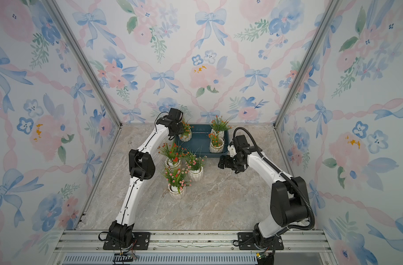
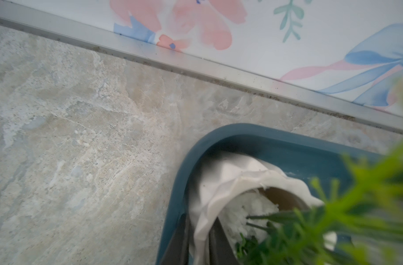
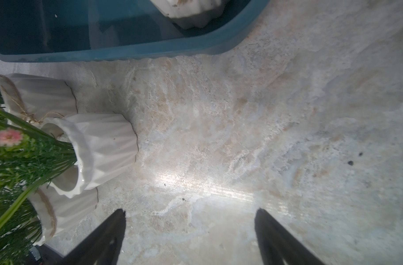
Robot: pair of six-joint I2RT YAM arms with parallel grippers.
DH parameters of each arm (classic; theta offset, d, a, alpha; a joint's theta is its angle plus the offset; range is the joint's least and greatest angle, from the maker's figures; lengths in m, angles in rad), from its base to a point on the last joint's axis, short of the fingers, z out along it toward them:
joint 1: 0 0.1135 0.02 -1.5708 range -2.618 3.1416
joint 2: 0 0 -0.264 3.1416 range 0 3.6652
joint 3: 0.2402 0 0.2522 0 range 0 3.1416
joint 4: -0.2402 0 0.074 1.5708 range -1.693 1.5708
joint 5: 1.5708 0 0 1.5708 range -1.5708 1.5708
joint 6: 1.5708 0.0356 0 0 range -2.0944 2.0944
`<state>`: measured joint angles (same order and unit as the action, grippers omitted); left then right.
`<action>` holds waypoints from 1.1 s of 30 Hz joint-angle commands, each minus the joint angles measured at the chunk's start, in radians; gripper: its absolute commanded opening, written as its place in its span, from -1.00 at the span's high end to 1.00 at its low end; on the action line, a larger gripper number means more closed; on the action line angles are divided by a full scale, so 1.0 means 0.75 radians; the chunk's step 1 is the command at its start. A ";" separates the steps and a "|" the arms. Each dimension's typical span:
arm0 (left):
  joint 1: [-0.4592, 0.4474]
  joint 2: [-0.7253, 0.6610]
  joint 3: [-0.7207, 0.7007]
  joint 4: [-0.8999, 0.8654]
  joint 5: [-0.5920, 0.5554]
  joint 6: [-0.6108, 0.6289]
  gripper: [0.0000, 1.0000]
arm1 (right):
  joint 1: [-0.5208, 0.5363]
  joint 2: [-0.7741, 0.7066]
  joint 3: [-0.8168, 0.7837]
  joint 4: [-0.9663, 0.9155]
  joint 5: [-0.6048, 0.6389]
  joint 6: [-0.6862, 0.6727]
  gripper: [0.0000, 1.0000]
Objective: Put the potted gypsophila into the storage box
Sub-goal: Place the baby's breath potted plant at the storage box.
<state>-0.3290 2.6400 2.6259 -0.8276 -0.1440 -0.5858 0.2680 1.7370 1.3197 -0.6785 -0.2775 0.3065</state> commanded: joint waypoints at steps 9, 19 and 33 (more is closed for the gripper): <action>0.027 -0.081 0.022 0.038 -0.019 -0.013 0.46 | -0.012 0.030 -0.010 0.000 -0.015 -0.004 -0.79; 0.044 -0.237 -0.154 0.036 -0.067 0.005 0.15 | 0.000 0.008 0.012 -0.045 0.044 -0.006 -0.80; 0.047 -0.755 -0.460 0.034 -0.141 0.072 -0.87 | 0.093 -0.042 0.076 -0.201 0.415 0.134 -0.94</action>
<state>-0.2947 2.1799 2.3474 -0.8028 -0.2100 -0.5594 0.3168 1.7050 1.3369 -0.7662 -0.0639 0.3592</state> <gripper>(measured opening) 0.911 0.969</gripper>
